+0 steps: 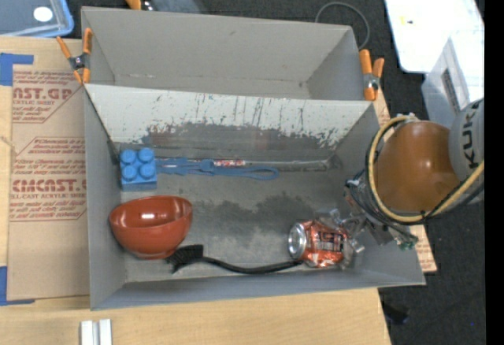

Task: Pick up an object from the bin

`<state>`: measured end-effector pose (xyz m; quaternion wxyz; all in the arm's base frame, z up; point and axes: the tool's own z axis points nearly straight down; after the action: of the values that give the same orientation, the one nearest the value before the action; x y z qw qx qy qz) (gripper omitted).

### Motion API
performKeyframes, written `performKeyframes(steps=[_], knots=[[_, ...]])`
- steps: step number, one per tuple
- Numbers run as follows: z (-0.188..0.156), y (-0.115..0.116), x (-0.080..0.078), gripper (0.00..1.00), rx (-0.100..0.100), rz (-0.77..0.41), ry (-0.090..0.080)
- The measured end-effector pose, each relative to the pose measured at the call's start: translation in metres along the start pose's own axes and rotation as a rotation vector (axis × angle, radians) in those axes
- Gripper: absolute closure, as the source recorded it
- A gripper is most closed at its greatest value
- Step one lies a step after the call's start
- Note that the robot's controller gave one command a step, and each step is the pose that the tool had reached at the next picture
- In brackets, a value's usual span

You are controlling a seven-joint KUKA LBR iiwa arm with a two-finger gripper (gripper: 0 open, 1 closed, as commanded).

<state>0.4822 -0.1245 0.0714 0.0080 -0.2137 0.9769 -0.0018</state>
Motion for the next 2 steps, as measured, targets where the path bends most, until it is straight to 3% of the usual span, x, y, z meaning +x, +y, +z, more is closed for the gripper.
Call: performKeyframes(steps=[2], knots=[[-0.0051, 0.0008, 0.0006, 1.00, -0.002, 0.000, 0.003]])
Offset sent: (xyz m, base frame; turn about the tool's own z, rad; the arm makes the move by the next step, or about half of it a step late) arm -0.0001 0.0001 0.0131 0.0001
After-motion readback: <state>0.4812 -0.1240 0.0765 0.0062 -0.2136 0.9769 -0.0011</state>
